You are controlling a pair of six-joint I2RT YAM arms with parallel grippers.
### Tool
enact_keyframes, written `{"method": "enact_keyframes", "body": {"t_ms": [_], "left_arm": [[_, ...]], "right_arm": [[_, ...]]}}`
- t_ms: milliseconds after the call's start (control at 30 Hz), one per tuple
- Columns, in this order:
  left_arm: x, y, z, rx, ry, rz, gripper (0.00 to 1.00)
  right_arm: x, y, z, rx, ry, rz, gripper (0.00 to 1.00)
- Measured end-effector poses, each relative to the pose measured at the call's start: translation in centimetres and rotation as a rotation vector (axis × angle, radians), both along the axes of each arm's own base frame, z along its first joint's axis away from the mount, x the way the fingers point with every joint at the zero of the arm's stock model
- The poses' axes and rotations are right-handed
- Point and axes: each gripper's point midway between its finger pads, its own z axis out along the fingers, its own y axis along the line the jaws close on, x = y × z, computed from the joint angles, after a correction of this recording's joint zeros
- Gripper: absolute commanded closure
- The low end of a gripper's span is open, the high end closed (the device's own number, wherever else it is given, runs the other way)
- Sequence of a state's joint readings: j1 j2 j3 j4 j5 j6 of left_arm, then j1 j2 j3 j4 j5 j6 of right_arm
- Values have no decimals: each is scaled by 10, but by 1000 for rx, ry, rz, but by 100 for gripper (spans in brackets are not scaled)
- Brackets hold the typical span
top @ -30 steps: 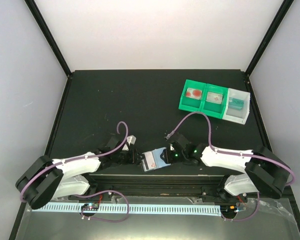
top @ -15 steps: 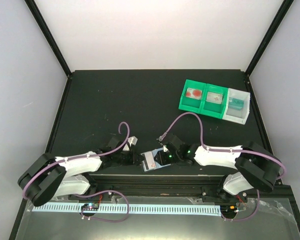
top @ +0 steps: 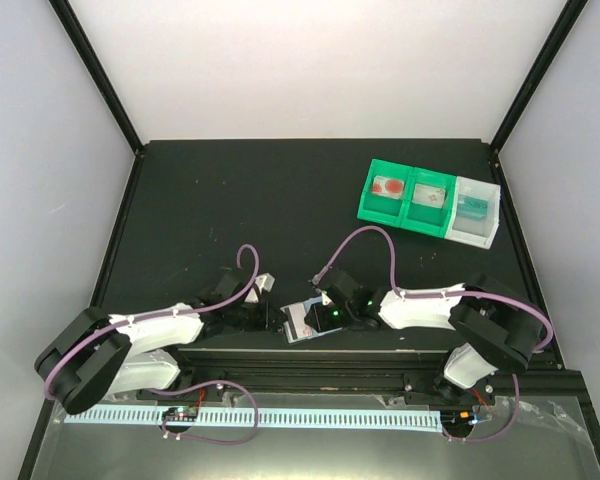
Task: Take the credit cards out of the card holder
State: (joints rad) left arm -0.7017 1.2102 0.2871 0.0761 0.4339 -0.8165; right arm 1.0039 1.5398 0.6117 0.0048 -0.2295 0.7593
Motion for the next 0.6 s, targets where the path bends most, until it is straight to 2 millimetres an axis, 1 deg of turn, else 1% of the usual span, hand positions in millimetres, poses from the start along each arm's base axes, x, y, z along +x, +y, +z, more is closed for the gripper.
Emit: {"method": "enact_keyframes", "body": {"t_ms": [133,300,600], "left_arm": [[1,1,3,0,-10,3,92],[0,2,0,7,-8,3,98],[-1,5,-7,26,0,6,98]], "right_arm": [[0,3,-1,11,4,4,86],[0,5,-1,17,4,4,85],[2,8,0,36,1,3,83]]}}
